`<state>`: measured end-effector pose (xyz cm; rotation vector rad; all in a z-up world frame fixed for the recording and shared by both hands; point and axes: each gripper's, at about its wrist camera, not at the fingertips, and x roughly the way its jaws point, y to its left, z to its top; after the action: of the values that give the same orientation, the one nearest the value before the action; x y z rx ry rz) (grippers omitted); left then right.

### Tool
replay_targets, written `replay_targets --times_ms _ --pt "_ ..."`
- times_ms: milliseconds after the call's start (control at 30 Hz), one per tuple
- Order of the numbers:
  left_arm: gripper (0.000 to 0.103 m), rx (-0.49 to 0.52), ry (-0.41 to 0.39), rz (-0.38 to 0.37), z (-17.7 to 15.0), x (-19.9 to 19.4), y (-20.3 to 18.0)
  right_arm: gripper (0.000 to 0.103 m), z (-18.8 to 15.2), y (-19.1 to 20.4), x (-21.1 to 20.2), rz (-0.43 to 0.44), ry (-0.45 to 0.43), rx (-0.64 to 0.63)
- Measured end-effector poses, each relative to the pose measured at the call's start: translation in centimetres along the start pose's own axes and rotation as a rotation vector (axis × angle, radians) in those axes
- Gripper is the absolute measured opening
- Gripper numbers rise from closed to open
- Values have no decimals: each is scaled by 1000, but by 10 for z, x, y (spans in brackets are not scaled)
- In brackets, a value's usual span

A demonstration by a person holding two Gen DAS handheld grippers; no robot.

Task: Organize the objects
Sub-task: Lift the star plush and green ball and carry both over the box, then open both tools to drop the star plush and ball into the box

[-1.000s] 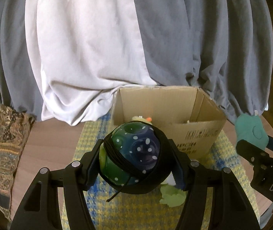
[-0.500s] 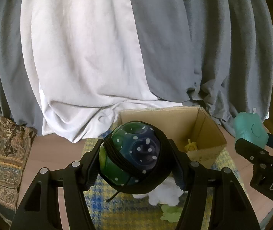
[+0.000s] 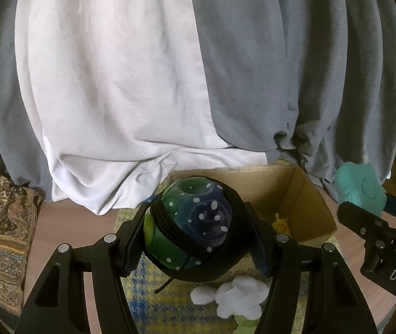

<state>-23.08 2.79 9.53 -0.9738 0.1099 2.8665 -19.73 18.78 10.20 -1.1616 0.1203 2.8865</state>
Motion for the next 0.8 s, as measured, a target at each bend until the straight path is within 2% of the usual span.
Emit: replay_targets --times_ms 400,800 --pt "63 4 64 2 12 35 1 72 18 -2 28 -4 48 7" --pt "64 9 111 -18 14 54 -2 75 26 -7 47 5 75 5"
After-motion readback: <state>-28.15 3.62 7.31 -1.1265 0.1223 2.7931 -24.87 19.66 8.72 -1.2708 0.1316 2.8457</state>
